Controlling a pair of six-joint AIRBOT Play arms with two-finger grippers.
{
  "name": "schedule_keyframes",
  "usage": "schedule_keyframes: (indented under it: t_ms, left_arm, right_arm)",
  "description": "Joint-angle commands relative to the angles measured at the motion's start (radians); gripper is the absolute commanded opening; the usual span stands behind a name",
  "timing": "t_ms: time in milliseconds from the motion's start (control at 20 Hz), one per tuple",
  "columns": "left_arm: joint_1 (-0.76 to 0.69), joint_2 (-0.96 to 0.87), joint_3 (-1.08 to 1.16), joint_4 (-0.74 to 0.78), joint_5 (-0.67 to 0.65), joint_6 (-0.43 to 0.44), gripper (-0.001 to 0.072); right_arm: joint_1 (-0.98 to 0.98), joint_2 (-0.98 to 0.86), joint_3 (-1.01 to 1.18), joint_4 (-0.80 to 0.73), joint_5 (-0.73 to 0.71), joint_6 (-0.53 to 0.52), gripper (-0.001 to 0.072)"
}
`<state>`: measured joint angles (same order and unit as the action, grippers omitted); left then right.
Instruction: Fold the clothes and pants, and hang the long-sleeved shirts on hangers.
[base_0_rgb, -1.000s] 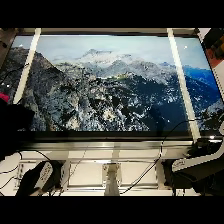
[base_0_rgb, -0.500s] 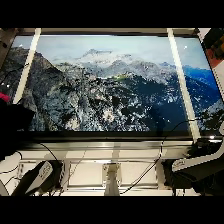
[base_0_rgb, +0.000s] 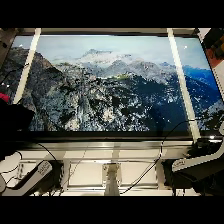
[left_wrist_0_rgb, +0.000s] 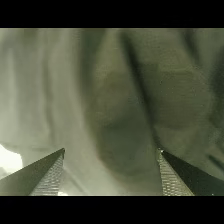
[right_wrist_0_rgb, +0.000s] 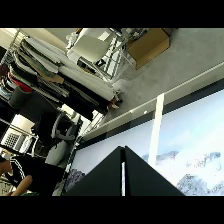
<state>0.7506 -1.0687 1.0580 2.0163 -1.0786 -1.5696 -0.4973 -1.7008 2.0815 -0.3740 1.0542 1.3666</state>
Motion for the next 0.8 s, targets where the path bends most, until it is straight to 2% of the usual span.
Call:
schedule_keyframes:
  t_ms: [0,150,400,450,500,550,600,650,750]
  left_arm:
    - [0.052,-0.03,-0.002,-0.032,0.048,-0.027,0.0655]
    - [0.048,-0.069,-0.002,-0.08,0.111,-0.027,0.0655]
    - [0.048,-0.145,-0.002,-0.098,0.119,-0.028,0.065]
    - [0.048,-0.158,-0.002,-0.126,0.118,-0.028,0.0607]
    - [0.048,-0.166,-0.002,-0.146,0.118,-0.028,0.0481]
    - [0.045,-0.167,-0.002,-0.165,0.117,-0.028,0.0314]
    - [0.044,-0.167,-0.001,-0.171,0.114,-0.028,0.0097]
    - [0.037,-0.163,-0.001,-0.17,0.106,-0.027,0.0006]
    - [0.019,-0.147,-0.001,-0.171,0.084,-0.027,0.0006]
  right_arm:
    - [0.0,0.0,0.0,0.0,0.0,0.0,0.0022]
    - [0.0,0.0,0.0,0.0,0.0,0.0,0.0022]
    - [0.0,0.0,0.0,0.0,0.0,0.0,0.0022]
    - [0.0,0.0,0.0,0.0,0.0,0.0,0.0022]
    - [0.0,0.0,0.0,0.0,0.0,0.0,0.0022]
    - [0.0,0.0,0.0,0.0,0.0,0.0,0.0022]
    - [0.0,0.0,0.0,0.0,0.0,0.0,0.0022]
    - [0.0,0.0,0.0,0.0,0.0,0.0,0.0022]
    - [0.0,0.0,0.0,0.0,0.0,0.0,0.0022]
